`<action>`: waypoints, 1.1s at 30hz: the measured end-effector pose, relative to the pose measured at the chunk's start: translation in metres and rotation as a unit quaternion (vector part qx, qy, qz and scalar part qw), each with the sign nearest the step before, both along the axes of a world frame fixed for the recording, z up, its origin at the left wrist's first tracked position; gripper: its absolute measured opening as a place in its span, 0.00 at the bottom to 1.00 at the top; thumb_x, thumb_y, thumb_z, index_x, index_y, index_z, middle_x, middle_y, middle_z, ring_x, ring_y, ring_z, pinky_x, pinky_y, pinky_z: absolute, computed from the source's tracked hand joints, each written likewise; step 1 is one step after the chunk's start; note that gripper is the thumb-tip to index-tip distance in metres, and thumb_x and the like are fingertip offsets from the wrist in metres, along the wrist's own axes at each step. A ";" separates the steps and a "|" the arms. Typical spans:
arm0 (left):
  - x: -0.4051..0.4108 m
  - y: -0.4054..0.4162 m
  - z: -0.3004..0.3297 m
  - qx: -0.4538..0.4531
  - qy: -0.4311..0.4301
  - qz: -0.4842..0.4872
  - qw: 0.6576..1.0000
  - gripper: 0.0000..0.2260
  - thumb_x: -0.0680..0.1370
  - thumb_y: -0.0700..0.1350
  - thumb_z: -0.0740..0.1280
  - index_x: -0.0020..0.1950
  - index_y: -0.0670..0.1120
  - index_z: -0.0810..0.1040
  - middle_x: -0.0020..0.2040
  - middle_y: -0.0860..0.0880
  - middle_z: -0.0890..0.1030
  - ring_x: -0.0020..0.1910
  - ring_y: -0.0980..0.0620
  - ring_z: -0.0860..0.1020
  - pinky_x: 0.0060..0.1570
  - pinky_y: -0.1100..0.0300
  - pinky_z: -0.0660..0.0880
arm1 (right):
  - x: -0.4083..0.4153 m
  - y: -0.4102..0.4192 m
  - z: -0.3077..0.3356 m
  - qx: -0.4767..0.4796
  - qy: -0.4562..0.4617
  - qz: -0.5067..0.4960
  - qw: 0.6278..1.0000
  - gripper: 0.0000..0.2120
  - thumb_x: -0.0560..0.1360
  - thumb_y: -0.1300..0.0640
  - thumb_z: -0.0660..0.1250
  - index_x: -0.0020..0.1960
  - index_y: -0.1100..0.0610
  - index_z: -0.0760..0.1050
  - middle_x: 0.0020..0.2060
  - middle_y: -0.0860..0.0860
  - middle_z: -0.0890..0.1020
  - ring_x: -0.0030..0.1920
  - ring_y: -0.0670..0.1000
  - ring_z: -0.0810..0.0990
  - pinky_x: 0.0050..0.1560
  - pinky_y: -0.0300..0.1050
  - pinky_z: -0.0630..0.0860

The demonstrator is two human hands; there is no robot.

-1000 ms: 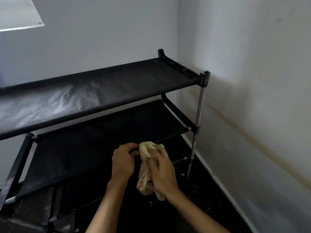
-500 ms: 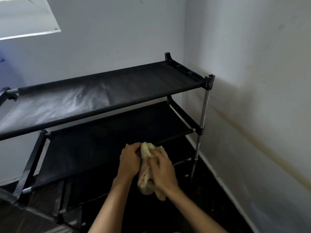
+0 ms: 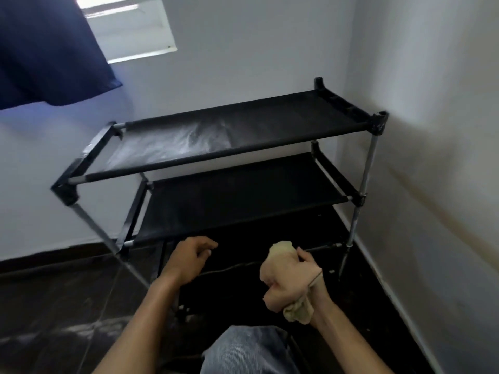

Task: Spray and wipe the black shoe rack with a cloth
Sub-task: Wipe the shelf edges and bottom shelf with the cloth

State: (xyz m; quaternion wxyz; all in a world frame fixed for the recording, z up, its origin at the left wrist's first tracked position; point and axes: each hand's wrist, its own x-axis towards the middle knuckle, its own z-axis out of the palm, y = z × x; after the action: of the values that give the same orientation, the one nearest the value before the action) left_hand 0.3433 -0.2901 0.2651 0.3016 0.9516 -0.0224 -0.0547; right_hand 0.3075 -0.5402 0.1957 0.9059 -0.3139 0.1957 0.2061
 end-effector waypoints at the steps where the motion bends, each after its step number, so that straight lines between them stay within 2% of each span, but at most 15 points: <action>1: -0.008 0.016 -0.002 0.004 0.007 0.021 1.000 0.12 0.76 0.34 0.65 0.55 0.46 0.81 0.52 0.51 0.82 0.56 0.52 0.79 0.58 0.61 0.73 | -0.002 0.003 -0.005 0.007 -0.020 0.018 1.000 0.23 0.77 0.49 0.58 0.48 0.69 0.80 0.38 0.58 0.81 0.39 0.54 0.78 0.43 0.50 0.71; 3: -0.023 0.047 -0.008 0.031 0.025 0.059 0.998 0.12 0.75 0.33 0.65 0.54 0.43 0.82 0.52 0.48 0.83 0.55 0.51 0.80 0.58 0.61 0.73 | -0.005 0.013 -0.016 -0.029 -0.057 0.083 0.994 0.20 0.77 0.55 0.60 0.43 0.74 0.77 0.32 0.52 0.80 0.35 0.49 0.78 0.40 0.47 0.68; 5: -0.040 0.076 -0.016 0.048 0.051 0.094 0.993 0.11 0.74 0.32 0.64 0.52 0.43 0.82 0.50 0.47 0.84 0.53 0.50 0.81 0.57 0.58 0.75 | -0.005 0.026 -0.024 -0.045 -0.017 0.133 0.990 0.19 0.76 0.56 0.60 0.42 0.73 0.77 0.31 0.58 0.77 0.32 0.51 0.77 0.39 0.47 0.70; 8: -0.060 0.110 -0.031 0.044 0.081 0.141 0.986 0.11 0.73 0.30 0.64 0.48 0.40 0.82 0.46 0.44 0.84 0.49 0.47 0.82 0.50 0.55 0.77 | 0.001 0.050 -0.033 -0.176 -0.036 0.202 0.963 0.02 0.76 0.69 0.59 0.46 0.68 0.70 0.31 0.55 0.68 0.23 0.41 0.71 0.26 0.34 0.70; 11: -0.061 0.126 -0.049 0.043 0.083 0.174 0.980 0.07 0.72 0.30 0.63 0.44 0.37 0.80 0.36 0.44 0.82 0.45 0.42 0.81 0.32 0.69 0.72 | 0.002 0.079 -0.035 -0.245 -0.063 0.265 0.931 0.10 0.80 0.65 0.56 0.42 0.55 0.69 0.29 0.50 0.75 0.24 0.41 0.74 0.26 0.34 0.71; 13: -0.053 0.127 -0.062 0.036 0.073 0.180 0.980 0.07 0.72 0.31 0.63 0.45 0.37 0.80 0.36 0.46 0.80 0.46 0.41 0.80 0.30 0.69 0.67 | 0.008 0.102 -0.036 -0.308 -0.111 0.262 0.908 0.05 0.80 0.56 0.61 0.47 0.51 0.75 0.38 0.50 0.82 0.36 0.45 0.80 0.36 0.39 0.76; 14: -0.046 0.126 -0.069 0.026 0.067 0.172 0.982 0.11 0.72 0.31 0.63 0.50 0.38 0.80 0.42 0.44 0.82 0.49 0.42 0.80 0.35 0.66 0.70 | 0.013 0.115 -0.035 -0.374 -0.165 0.261 0.874 0.04 0.78 0.54 0.64 0.50 0.49 0.77 0.47 0.53 0.82 0.43 0.47 0.81 0.43 0.41 0.77; 15: -0.039 0.125 -0.077 0.009 0.063 0.161 0.985 0.15 0.71 0.30 0.63 0.56 0.39 0.80 0.49 0.43 0.83 0.53 0.44 0.80 0.43 0.64 0.72 | 0.018 0.129 -0.035 -0.459 -0.240 0.265 0.813 0.05 0.77 0.52 0.65 0.52 0.49 0.78 0.55 0.51 0.79 0.48 0.47 0.80 0.49 0.42 0.76; 17: -0.026 0.119 -0.088 -0.045 0.063 0.159 0.984 0.21 0.72 0.27 0.60 0.63 0.38 0.76 0.59 0.40 0.79 0.60 0.46 0.76 0.53 0.64 0.72 | 0.027 0.156 -0.036 -0.607 -0.386 0.291 0.630 0.15 0.73 0.47 0.65 0.60 0.44 0.75 0.64 0.43 0.70 0.56 0.48 0.75 0.55 0.46 0.75; 19: -0.014 0.117 -0.100 -0.087 0.054 0.167 0.981 0.22 0.73 0.25 0.58 0.66 0.35 0.72 0.62 0.38 0.76 0.62 0.44 0.75 0.54 0.67 0.70 | 0.039 0.181 -0.038 -0.681 -0.469 0.296 0.478 0.25 0.69 0.46 0.63 0.66 0.38 0.68 0.67 0.40 0.64 0.58 0.52 0.69 0.53 0.49 0.74; 21: -0.005 0.119 -0.110 -0.105 0.054 0.173 0.978 0.22 0.72 0.24 0.58 0.65 0.34 0.72 0.61 0.38 0.77 0.61 0.44 0.75 0.52 0.70 0.69 | 0.052 0.201 -0.047 -0.711 -0.516 0.301 0.371 0.25 0.70 0.47 0.62 0.67 0.39 0.66 0.70 0.42 0.62 0.59 0.56 0.66 0.52 0.51 0.73; 23: 0.000 0.124 -0.118 -0.105 0.050 0.177 0.977 0.22 0.71 0.25 0.59 0.63 0.36 0.75 0.59 0.40 0.79 0.60 0.46 0.76 0.53 0.67 0.71 | 0.062 0.221 -0.056 -0.725 -0.541 0.303 0.301 0.23 0.72 0.49 0.61 0.67 0.42 0.67 0.72 0.44 0.60 0.60 0.59 0.65 0.52 0.53 0.71; 25: 0.003 0.129 -0.125 -0.090 0.026 0.183 0.979 0.22 0.71 0.28 0.60 0.63 0.40 0.76 0.57 0.41 0.81 0.58 0.46 0.78 0.55 0.59 0.73 | 0.068 0.235 -0.066 -0.729 -0.555 0.299 0.265 0.21 0.73 0.50 0.62 0.66 0.45 0.69 0.72 0.45 0.60 0.59 0.60 0.66 0.50 0.53 0.71; 28: 0.003 0.127 -0.132 -0.085 0.005 0.206 0.975 0.21 0.73 0.30 0.60 0.64 0.43 0.75 0.57 0.43 0.81 0.57 0.46 0.78 0.52 0.60 0.73 | 0.070 0.244 -0.078 -0.749 -0.559 0.275 0.225 0.20 0.72 0.51 0.64 0.64 0.45 0.71 0.71 0.44 0.64 0.57 0.59 0.70 0.45 0.50 0.72; 33: 0.004 0.123 -0.135 -0.107 0.012 0.233 0.967 0.21 0.74 0.29 0.61 0.67 0.40 0.73 0.61 0.42 0.78 0.61 0.46 0.76 0.57 0.61 0.71 | 0.056 0.235 -0.089 -0.783 -0.571 0.217 0.118 0.21 0.72 0.52 0.65 0.64 0.45 0.72 0.68 0.44 0.70 0.50 0.56 0.76 0.41 0.49 0.73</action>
State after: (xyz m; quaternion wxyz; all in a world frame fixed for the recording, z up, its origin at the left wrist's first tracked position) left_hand 0.3472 -0.1669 0.1298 0.4068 0.8919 0.1974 0.0083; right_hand 0.3635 -0.3055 0.1063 -0.0719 -0.9065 -0.4008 -0.1119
